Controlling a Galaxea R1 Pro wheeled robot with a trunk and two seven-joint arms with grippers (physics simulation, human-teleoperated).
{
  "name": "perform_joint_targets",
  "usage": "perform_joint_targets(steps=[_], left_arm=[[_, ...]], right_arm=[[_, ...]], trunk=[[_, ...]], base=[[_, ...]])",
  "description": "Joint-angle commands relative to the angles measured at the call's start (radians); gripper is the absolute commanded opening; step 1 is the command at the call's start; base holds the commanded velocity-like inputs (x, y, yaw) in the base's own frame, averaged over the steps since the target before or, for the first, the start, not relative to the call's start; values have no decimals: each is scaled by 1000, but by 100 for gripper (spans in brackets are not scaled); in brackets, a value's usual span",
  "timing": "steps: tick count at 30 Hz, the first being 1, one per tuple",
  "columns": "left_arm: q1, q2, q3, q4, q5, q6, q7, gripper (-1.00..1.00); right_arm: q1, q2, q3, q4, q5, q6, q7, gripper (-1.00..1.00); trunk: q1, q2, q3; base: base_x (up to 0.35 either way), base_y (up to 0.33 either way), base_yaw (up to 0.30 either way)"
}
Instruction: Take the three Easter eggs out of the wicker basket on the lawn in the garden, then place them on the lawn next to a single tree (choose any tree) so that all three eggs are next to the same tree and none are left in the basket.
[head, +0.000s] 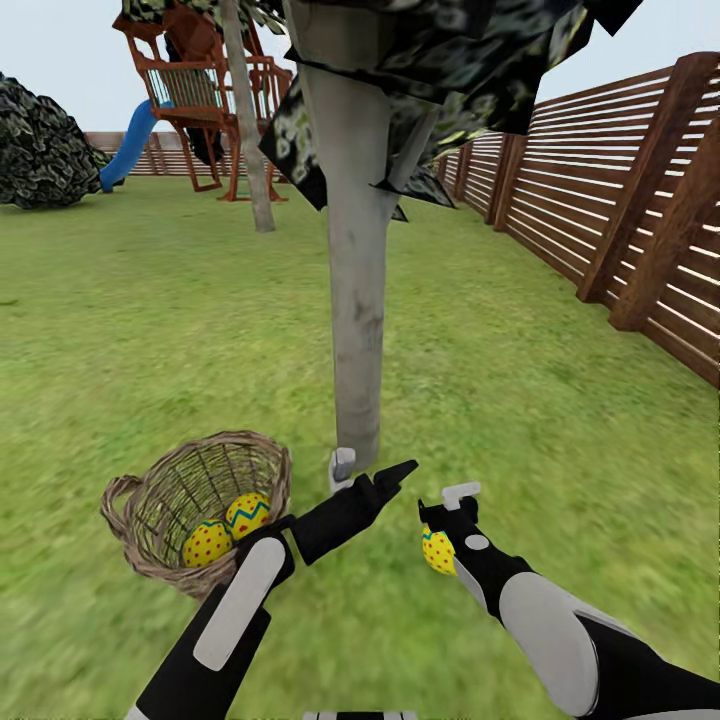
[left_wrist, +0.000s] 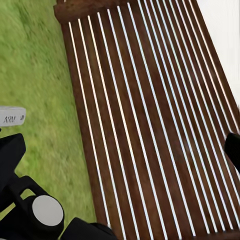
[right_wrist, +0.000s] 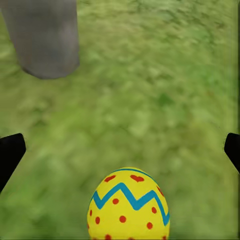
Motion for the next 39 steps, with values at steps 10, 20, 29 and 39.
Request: perform_joint_targets(steps=[10, 20, 29, 39], left_arm=[[-1, 4, 6, -12, 8, 11, -3, 100], [-4, 22, 15, -29, 80, 17, -5, 100], [-5, 23, 20, -35, 83, 19, -4, 100], [-5, 57, 66, -36, 95, 21, -6, 100]], right_arm=[[1, 0, -7, 1, 9, -2, -5, 100], [0, -9, -13, -3, 5, 0, 28, 100], [-1, -38, -16, -5, -29, 40, 166, 100], [2, -52, -9, -6, -59, 47, 219, 100]], trunk=[[-5, 2, 38], [-9, 4, 77], [-13, 7, 111], [-44, 61, 145]], base=[[-14, 0, 0], [0, 0, 0], [0, 0, 0], [0, 0, 1]])
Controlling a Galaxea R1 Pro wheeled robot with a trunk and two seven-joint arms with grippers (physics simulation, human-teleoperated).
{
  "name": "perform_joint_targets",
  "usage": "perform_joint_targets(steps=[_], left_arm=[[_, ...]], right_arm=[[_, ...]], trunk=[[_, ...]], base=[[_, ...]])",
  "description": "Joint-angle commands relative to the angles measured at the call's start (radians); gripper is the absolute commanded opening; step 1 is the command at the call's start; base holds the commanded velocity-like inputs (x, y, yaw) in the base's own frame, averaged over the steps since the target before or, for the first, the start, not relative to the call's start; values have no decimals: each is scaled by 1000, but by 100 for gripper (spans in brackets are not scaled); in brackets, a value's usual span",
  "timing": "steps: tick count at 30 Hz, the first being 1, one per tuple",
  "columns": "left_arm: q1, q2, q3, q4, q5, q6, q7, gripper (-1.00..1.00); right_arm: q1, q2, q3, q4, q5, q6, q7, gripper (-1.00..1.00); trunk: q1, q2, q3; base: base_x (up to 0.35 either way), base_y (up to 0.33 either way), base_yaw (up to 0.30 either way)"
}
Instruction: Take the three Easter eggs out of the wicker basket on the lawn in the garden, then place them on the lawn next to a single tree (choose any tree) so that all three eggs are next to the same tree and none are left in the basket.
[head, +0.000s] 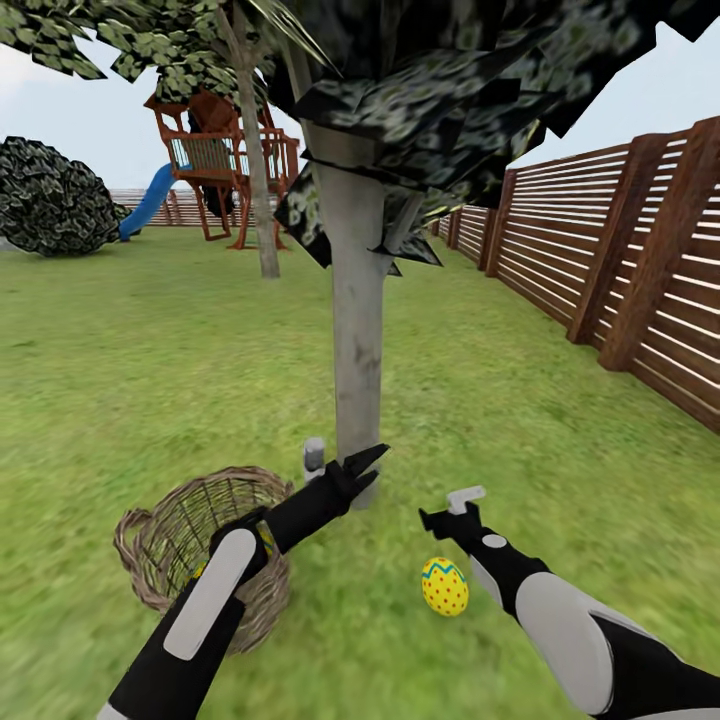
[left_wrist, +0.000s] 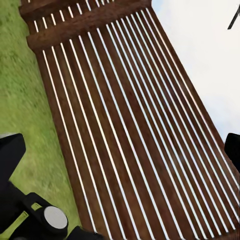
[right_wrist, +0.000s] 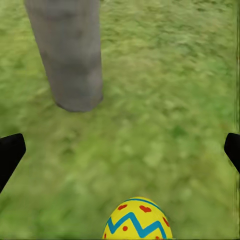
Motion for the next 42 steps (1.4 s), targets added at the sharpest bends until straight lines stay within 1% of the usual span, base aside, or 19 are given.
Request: perform_joint_targets(steps=[1, 4, 10, 19, 20, 21, 22, 26, 28, 32, 42], left_arm=[[0, 2, 1, 0, 6, 4, -1, 100], [0, 5, 1, 0, 10, 4, -2, 100], [0, 6, 0, -10, 11, 4, -2, 100], [3, 8, 3, -12, 11, 3, -9, 100], [3, 9, 3, -11, 11, 3, -51, 100], [3, 10, 3, -11, 11, 3, -78, 100], [3, 14, 5, -11, 11, 3, -93, 100], [3, 50, 25, -11, 15, 3, -131, 100], [3, 60, 51, -11, 40, 3, -156, 100], [4, 64, 66, -11, 56, 3, -168, 100], [4, 65, 71, -10, 60, 3, -171, 100]], right_arm=[[0, -5, -8, -1, 5, -2, 5, 100], [0, -13, -8, -2, 5, 0, 4, 100], [0, -15, -9, -3, 5, 2, 3, 100], [1, -17, -11, -23, 3, 4, 2, 100], [1, -17, -11, -24, 3, 4, 2, 100], [0, -17, -11, -24, 3, 4, 2, 100], [0, -17, -11, -24, 3, 5, 2, 100], [0, -17, -9, -24, 4, 6, 2, 100], [1, -17, -8, -24, 5, 6, 2, 100], [1, -17, -7, -24, 5, 6, 1, 100], [1, -15, -6, -23, 6, 6, 1, 100]], trunk=[[-4, 7, 2], [-16, 28, 12], [-39, 70, 31], [-39, 70, 31], [-39, 70, 31], [-39, 70, 31], [-39, 70, 31], [-39, 70, 31], [-39, 70, 31], [-39, 70, 31], [-39, 70, 31]], base=[[0, 0, 23], [0, 0, 151], [0, 0, 273], [0, 0, 291], [0, 0, 292], [0, 0, 292], [0, 0, 292], [0, 0, 292], [0, 0, 292], [0, 0, 292], [0, 0, 292]])
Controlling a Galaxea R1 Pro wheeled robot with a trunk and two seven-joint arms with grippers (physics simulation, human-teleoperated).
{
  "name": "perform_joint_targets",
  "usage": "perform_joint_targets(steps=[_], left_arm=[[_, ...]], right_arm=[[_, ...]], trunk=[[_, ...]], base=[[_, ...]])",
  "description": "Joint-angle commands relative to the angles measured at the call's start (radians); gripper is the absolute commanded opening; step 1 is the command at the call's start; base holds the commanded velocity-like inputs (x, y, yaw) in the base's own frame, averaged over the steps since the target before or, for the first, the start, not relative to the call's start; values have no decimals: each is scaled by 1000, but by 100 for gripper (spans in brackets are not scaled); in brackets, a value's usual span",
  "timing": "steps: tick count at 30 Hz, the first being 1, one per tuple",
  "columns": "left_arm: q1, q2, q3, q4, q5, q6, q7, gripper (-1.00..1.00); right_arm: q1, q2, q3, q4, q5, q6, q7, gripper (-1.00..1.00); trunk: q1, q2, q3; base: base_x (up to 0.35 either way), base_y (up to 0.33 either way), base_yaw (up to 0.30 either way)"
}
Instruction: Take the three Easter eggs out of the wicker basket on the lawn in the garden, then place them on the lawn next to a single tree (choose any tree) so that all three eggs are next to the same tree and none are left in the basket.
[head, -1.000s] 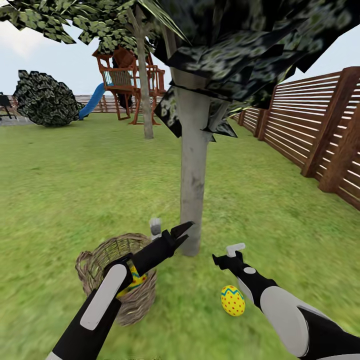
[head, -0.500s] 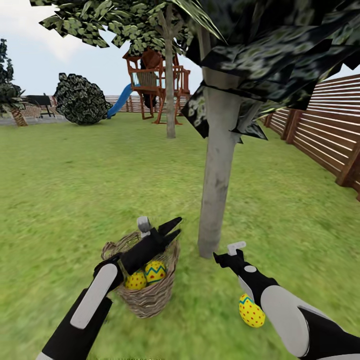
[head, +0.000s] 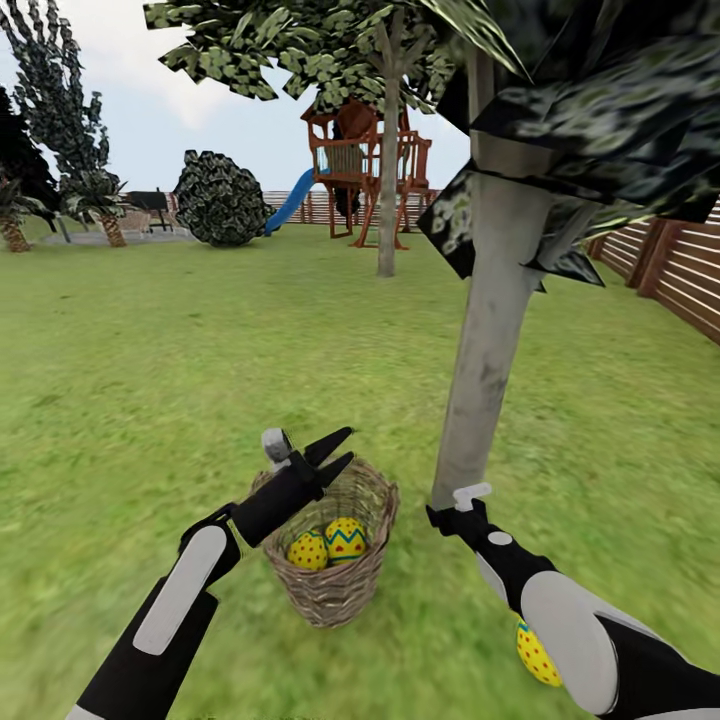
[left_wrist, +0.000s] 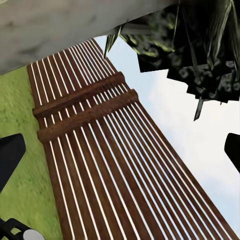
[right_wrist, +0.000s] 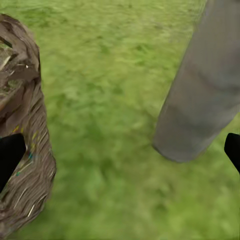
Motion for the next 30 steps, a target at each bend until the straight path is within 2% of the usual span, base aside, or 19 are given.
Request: perform_joint_targets(steps=[1, 6, 20, 30], left_arm=[[-1, 0, -1, 1, 6, 4, 0, 100], [-1, 0, -1, 1, 6, 4, 0, 100], [-1, -1, -2, 4, 6, 4, 0, 100], [-1, -1, -2, 4, 6, 2, 0, 100]], right_arm=[[0, 1, -8, 0, 4, -2, 5, 100], [0, 6, -8, 0, 10, -2, 4, 100], [0, 1, -9, -1, 7, -2, 4, 100], [0, -1, -13, -2, 1, -2, 4, 100]], trunk=[[0, 0, -1], [0, 0, -1], [0, 0, -1], [0, 0, -1]], base=[[0, 0, 292], [0, 0, 292], [0, 0, 260], [0, 0, 63]])
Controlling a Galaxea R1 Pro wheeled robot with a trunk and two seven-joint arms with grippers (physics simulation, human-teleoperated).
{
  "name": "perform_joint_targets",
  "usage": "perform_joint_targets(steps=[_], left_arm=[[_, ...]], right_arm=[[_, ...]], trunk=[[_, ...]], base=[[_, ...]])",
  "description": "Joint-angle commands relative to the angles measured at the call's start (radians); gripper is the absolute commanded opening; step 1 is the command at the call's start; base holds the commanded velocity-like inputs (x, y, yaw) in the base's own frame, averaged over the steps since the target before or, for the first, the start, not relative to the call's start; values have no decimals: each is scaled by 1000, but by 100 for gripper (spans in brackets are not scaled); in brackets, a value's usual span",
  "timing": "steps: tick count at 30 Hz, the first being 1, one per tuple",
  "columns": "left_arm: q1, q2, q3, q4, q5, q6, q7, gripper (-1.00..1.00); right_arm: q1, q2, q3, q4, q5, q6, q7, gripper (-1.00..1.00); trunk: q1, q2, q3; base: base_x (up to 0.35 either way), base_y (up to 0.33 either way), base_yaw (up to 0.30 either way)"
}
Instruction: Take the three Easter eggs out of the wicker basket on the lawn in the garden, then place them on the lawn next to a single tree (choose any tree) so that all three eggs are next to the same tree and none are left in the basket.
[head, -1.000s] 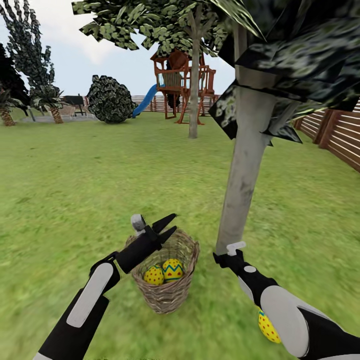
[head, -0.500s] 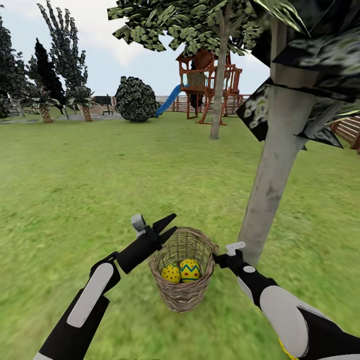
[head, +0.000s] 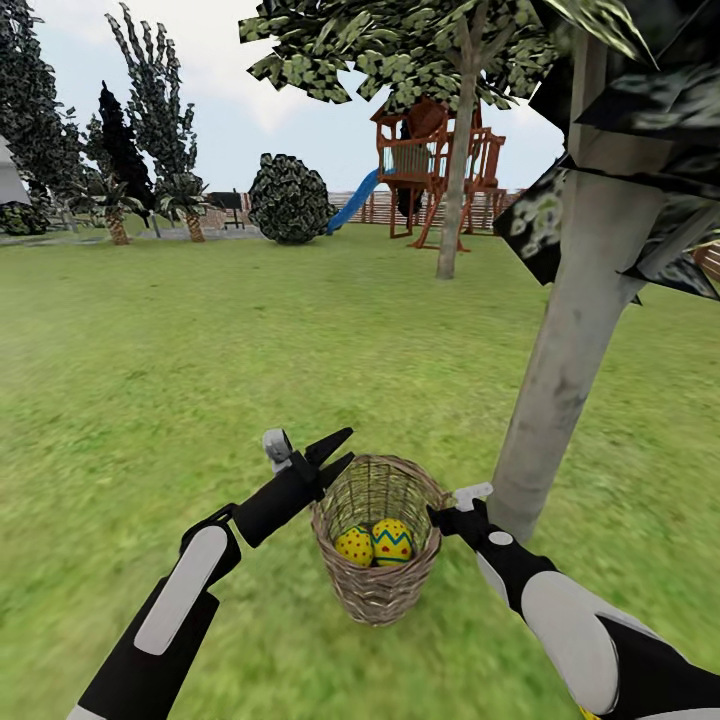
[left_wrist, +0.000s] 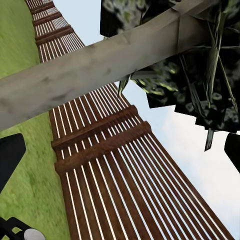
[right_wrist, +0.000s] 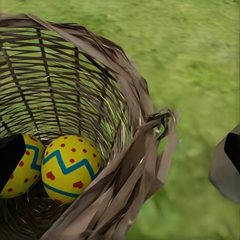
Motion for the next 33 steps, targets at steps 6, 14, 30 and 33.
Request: perform_joint_targets(steps=[6, 14, 30, 33], left_arm=[[-1, 1, -2, 0, 6, 3, -1, 100], [0, 1, -2, 0, 6, 5, 1, 100], [0, 1, 1, 5, 6, 6, 6, 100], [0, 1, 2, 6, 6, 6, 7, 100]], right_arm=[[0, 0, -8, 0, 4, -2, 5, 100], [0, 0, -9, 0, 4, -2, 5, 100], [0, 1, -6, 0, 6, -2, 7, 100], [0, 2, -6, 0, 7, -2, 7, 100]], trunk=[[0, 0, -1], [-16, 28, 12], [-77, 140, 62], [-88, 161, 71]], base=[[0, 0, 0], [0, 0, 0], [0, 0, 0], [0, 0, 0]])
